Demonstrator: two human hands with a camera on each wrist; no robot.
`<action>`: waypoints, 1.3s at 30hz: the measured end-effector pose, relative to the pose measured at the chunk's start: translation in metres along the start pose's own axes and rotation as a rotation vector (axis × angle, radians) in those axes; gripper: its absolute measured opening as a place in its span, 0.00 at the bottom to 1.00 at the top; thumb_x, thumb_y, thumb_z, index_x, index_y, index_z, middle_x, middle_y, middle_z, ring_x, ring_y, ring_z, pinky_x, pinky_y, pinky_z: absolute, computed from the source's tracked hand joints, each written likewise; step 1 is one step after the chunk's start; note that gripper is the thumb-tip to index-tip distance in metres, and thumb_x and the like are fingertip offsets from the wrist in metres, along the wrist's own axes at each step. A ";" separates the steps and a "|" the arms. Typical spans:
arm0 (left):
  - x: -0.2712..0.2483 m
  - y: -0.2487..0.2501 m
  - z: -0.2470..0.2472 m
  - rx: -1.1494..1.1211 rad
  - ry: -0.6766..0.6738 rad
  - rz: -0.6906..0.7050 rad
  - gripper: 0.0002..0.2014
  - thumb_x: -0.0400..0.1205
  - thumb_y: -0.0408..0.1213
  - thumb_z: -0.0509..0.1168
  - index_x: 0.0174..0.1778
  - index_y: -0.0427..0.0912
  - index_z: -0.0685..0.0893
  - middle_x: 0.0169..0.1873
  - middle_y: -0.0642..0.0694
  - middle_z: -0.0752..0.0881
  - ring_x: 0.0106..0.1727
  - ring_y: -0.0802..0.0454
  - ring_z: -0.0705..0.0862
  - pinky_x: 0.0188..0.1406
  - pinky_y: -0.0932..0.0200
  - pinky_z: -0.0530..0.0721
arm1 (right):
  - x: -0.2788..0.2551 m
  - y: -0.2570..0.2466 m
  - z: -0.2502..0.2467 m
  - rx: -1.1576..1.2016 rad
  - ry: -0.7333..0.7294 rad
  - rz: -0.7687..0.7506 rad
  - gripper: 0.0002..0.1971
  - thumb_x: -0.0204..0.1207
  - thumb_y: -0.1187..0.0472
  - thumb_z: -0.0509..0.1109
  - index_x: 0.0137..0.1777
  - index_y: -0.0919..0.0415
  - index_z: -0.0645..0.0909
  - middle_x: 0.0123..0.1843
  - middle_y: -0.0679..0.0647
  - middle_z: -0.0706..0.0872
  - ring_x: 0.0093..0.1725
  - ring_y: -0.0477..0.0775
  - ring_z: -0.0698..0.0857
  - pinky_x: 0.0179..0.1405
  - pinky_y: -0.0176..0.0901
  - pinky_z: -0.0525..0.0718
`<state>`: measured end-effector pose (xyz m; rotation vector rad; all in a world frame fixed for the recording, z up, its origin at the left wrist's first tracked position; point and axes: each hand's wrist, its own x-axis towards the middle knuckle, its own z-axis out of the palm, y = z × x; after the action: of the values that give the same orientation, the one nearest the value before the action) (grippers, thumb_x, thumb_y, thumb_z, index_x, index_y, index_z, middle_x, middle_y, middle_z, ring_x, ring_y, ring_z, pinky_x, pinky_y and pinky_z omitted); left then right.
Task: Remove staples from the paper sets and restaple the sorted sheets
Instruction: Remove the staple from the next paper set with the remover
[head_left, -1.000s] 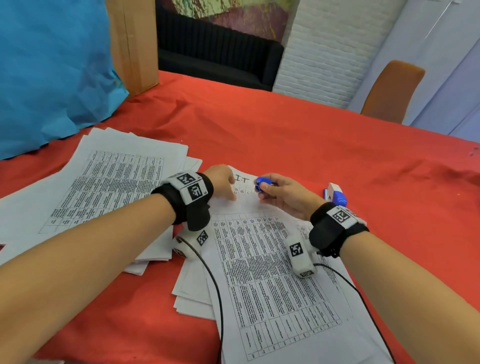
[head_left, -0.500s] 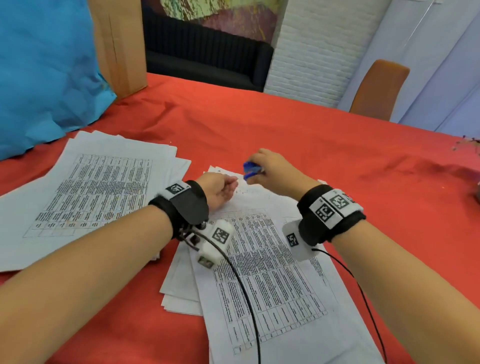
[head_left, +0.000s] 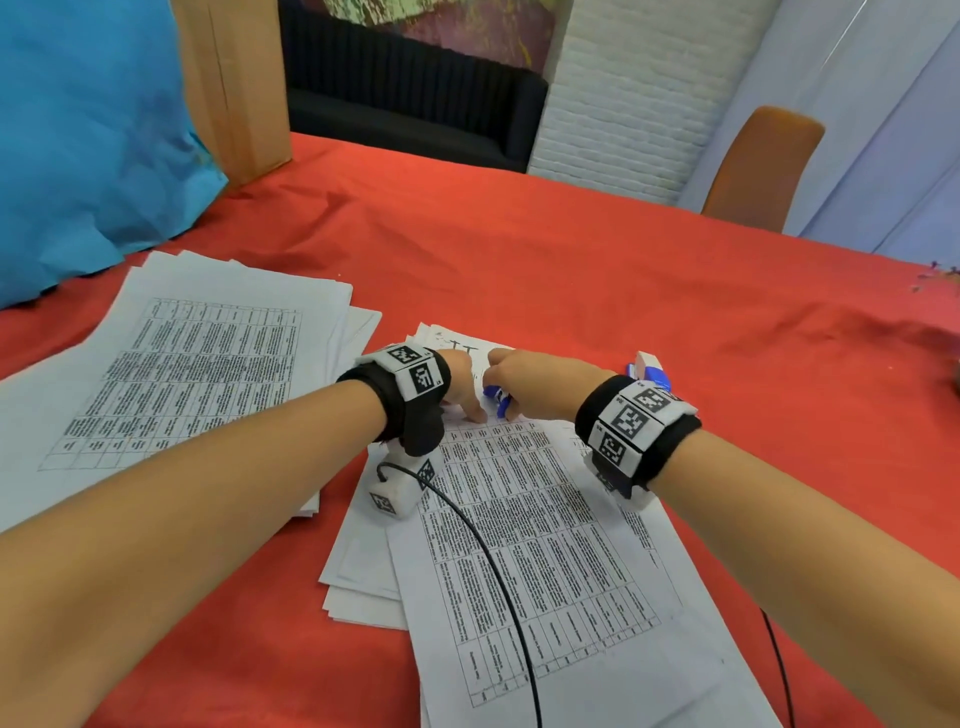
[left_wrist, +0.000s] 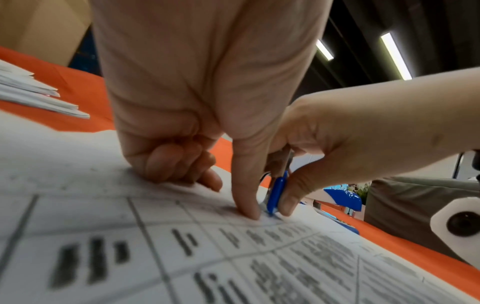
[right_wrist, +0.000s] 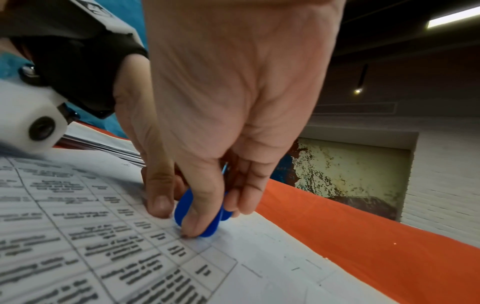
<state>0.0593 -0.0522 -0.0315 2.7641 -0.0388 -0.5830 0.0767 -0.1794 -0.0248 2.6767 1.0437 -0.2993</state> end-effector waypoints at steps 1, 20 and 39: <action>0.000 0.001 0.000 0.019 0.000 0.004 0.18 0.76 0.47 0.72 0.45 0.38 0.73 0.29 0.48 0.74 0.33 0.49 0.76 0.24 0.62 0.69 | 0.000 0.000 0.000 -0.002 0.006 0.001 0.15 0.77 0.66 0.69 0.63 0.59 0.80 0.55 0.51 0.73 0.49 0.56 0.80 0.43 0.49 0.78; 0.005 0.007 0.003 0.327 0.041 0.077 0.29 0.80 0.58 0.63 0.65 0.34 0.77 0.39 0.45 0.78 0.44 0.47 0.77 0.24 0.62 0.67 | -0.001 0.024 0.017 0.297 0.055 0.012 0.19 0.77 0.64 0.70 0.67 0.57 0.77 0.61 0.54 0.76 0.58 0.56 0.77 0.50 0.43 0.73; 0.009 0.008 0.007 0.414 0.034 0.056 0.29 0.80 0.60 0.61 0.62 0.36 0.79 0.33 0.47 0.76 0.44 0.47 0.76 0.24 0.61 0.65 | -0.010 0.045 0.027 1.076 0.058 0.110 0.08 0.82 0.72 0.63 0.59 0.64 0.76 0.46 0.58 0.81 0.40 0.57 0.86 0.52 0.46 0.89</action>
<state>0.0649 -0.0629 -0.0384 3.1585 -0.2559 -0.5665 0.0981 -0.2260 -0.0405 3.6579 0.8787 -1.0020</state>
